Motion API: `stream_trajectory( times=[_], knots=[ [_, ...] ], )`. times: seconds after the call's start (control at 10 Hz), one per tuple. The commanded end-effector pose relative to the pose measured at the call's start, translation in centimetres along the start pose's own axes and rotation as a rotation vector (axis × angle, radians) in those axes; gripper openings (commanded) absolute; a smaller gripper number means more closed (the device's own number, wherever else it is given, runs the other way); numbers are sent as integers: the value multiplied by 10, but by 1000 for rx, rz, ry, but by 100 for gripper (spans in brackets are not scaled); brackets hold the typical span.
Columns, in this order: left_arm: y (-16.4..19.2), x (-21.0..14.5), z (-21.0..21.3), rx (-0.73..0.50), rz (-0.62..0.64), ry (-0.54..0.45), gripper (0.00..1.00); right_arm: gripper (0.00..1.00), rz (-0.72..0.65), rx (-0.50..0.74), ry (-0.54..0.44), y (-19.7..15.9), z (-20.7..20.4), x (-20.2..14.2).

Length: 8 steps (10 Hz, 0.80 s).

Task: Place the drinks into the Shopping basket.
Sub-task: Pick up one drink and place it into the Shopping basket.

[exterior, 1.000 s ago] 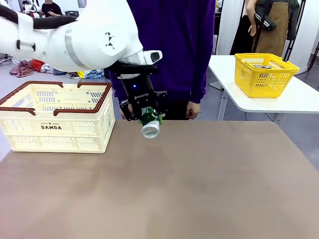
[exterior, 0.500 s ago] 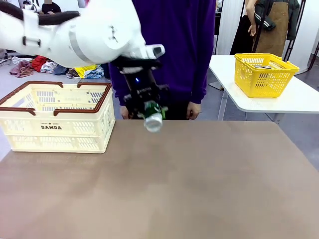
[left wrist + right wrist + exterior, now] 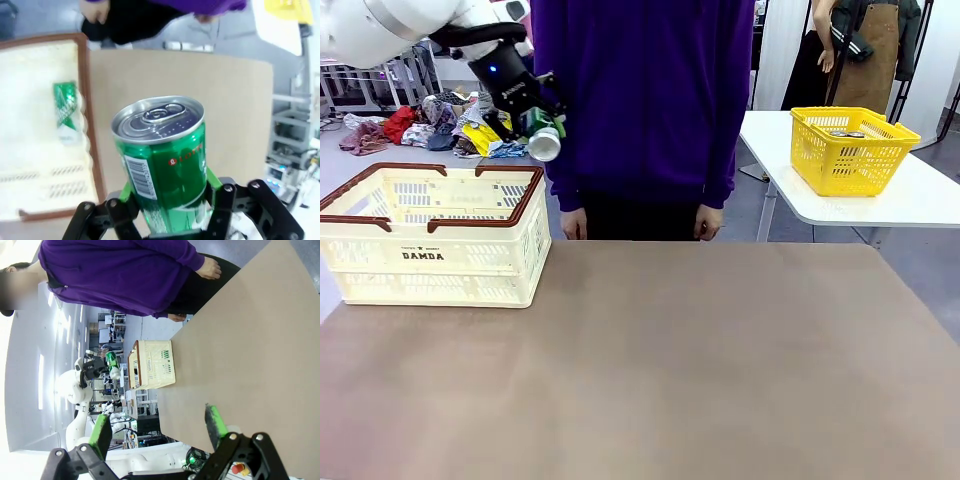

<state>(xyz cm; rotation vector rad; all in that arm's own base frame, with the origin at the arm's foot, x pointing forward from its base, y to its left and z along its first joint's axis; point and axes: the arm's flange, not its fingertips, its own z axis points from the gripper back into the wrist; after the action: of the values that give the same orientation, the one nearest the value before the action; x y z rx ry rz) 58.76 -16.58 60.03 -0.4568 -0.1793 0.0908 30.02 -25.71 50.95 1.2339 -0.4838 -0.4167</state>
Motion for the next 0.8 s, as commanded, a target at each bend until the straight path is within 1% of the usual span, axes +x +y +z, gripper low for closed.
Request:
stream_trajectory(
  times=[0.0, 0.1, 0.2, 0.3, 0.4, 0.5, 0.6, 0.7],
  knots=[
    [10, 38, -8, 77, 4, -35, 0, 100, 23, 18, -1, 1, 0, 1],
    [33, 55, -17, 130, 29, -19, 0, 100, 23, 18, -1, 1, 0, 1],
    [52, 61, -29, 190, 52, -9, 0, 100, 23, 18, -1, 1, 0, 1],
    [71, 66, -41, 267, 88, -23, 0, 100, 23, 18, -1, 1, 0, 1],
    [89, 70, -48, 289, 107, 8, 0, 100, 23, 18, -1, 1, 0, 1],
    [107, 69, -50, 335, 102, 79, 0, 100, 23, 18, -1, 1, 0, 1],
    [118, 61, -47, 330, 74, 148, 0, 100, 23, 18, -1, 1, 0, 1],
    [124, 54, -39, 300, 49, 174, 0, 100, 23, 18, -1, 1, 0, 1]
  ],
)
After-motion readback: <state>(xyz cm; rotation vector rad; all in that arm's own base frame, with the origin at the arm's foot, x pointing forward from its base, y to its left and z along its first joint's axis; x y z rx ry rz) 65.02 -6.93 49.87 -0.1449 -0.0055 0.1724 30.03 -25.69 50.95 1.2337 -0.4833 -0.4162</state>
